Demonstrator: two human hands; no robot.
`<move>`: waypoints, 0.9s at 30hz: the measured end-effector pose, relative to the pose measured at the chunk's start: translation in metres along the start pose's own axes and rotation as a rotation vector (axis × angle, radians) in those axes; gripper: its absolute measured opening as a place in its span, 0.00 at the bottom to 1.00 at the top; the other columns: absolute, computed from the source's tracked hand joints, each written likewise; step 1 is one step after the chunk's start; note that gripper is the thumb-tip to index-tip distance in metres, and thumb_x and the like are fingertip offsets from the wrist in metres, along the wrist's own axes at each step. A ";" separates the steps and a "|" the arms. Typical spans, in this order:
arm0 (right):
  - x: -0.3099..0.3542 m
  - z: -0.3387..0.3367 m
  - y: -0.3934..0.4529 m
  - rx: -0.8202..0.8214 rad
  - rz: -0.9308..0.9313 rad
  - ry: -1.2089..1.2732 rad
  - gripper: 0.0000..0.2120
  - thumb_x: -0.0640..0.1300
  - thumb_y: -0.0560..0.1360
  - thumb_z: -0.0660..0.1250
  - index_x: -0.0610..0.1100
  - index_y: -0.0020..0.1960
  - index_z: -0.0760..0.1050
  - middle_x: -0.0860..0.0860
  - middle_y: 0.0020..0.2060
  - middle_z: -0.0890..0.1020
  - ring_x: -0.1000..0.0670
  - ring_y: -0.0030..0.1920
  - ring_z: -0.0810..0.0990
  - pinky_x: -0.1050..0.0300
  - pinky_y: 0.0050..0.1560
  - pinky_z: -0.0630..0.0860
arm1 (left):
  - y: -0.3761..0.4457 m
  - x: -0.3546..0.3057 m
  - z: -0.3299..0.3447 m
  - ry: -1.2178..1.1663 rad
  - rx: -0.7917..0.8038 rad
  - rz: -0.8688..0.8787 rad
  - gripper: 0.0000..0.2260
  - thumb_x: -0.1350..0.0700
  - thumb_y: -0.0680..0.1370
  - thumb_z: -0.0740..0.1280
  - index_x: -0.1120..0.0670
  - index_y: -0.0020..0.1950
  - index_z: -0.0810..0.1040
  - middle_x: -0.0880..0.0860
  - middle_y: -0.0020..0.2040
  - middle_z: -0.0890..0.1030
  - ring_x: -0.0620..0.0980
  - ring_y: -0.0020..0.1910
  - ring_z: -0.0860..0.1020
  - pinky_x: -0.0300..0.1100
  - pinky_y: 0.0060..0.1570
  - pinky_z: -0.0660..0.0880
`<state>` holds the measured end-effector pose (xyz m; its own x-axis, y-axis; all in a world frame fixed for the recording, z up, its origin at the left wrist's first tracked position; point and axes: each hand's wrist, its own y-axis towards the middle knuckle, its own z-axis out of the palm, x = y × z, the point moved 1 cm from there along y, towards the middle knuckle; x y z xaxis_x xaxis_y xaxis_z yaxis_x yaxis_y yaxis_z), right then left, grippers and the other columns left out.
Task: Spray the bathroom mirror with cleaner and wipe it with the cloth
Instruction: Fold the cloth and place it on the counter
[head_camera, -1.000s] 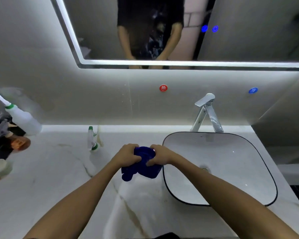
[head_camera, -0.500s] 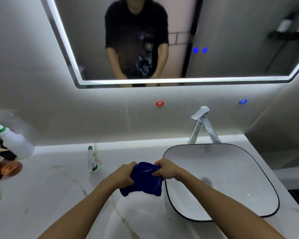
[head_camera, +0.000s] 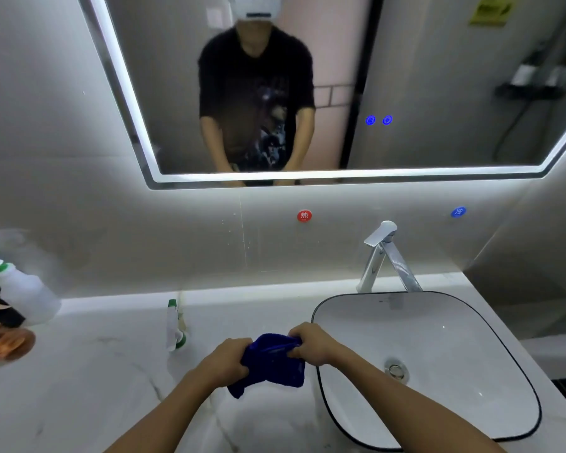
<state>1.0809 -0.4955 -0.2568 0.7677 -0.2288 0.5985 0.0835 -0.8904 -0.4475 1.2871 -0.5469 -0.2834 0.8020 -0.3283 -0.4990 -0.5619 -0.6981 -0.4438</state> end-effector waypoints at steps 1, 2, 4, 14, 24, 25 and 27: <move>-0.002 0.005 0.001 -0.002 0.013 0.002 0.11 0.37 0.76 0.66 0.49 0.37 0.74 0.53 0.35 0.77 0.50 0.41 0.76 0.63 0.39 0.72 | -0.001 0.004 0.003 0.002 0.010 0.004 0.11 0.63 0.71 0.64 0.50 0.49 0.75 0.47 0.44 0.79 0.46 0.42 0.77 0.34 0.39 0.72; -0.006 0.011 0.004 -0.002 0.031 0.009 0.14 0.37 0.75 0.66 0.51 0.34 0.72 0.54 0.34 0.76 0.50 0.40 0.76 0.63 0.39 0.72 | 0.000 0.009 0.007 0.003 0.019 0.008 0.12 0.64 0.71 0.64 0.50 0.49 0.76 0.46 0.45 0.79 0.45 0.42 0.78 0.34 0.39 0.73; -0.013 0.026 0.008 0.000 0.060 0.029 0.10 0.38 0.75 0.66 0.48 0.36 0.76 0.51 0.36 0.78 0.50 0.40 0.76 0.58 0.42 0.73 | 0.002 0.017 0.017 0.011 0.041 0.000 0.14 0.65 0.70 0.64 0.50 0.51 0.78 0.47 0.47 0.81 0.45 0.44 0.79 0.37 0.43 0.77; -0.010 0.068 0.048 -0.163 0.152 0.055 0.13 0.32 0.70 0.58 0.41 0.44 0.80 0.44 0.42 0.82 0.43 0.43 0.81 0.51 0.41 0.77 | 0.015 0.043 0.038 -0.079 -0.165 -0.110 0.12 0.67 0.70 0.63 0.49 0.44 0.74 0.48 0.41 0.78 0.48 0.41 0.76 0.37 0.39 0.67; -0.030 0.098 0.067 -0.345 -0.147 -0.424 0.13 0.31 0.64 0.72 0.42 0.45 0.79 0.47 0.41 0.83 0.46 0.41 0.80 0.55 0.39 0.74 | 0.035 0.076 0.075 -0.243 -0.420 -0.031 0.13 0.65 0.75 0.66 0.50 0.55 0.80 0.46 0.53 0.79 0.45 0.51 0.76 0.27 0.49 0.68; -0.038 0.113 0.065 -0.290 -0.186 -0.526 0.15 0.32 0.60 0.75 0.43 0.44 0.79 0.47 0.40 0.83 0.46 0.41 0.80 0.55 0.39 0.76 | 0.033 0.083 0.088 -0.235 -0.392 -0.042 0.13 0.65 0.76 0.66 0.50 0.56 0.80 0.47 0.56 0.79 0.47 0.55 0.77 0.26 0.54 0.67; -0.052 0.143 0.059 -0.187 -0.203 -0.619 0.14 0.37 0.63 0.77 0.45 0.46 0.79 0.48 0.43 0.83 0.47 0.44 0.80 0.55 0.42 0.79 | 0.029 0.098 0.115 -0.142 -0.359 -0.021 0.16 0.67 0.76 0.66 0.54 0.62 0.80 0.50 0.67 0.77 0.50 0.68 0.73 0.33 0.68 0.64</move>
<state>1.1370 -0.4793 -0.4095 0.9754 0.1683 0.1424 0.1961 -0.9576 -0.2110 1.3261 -0.5268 -0.4307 0.7624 -0.2375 -0.6019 -0.4184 -0.8906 -0.1785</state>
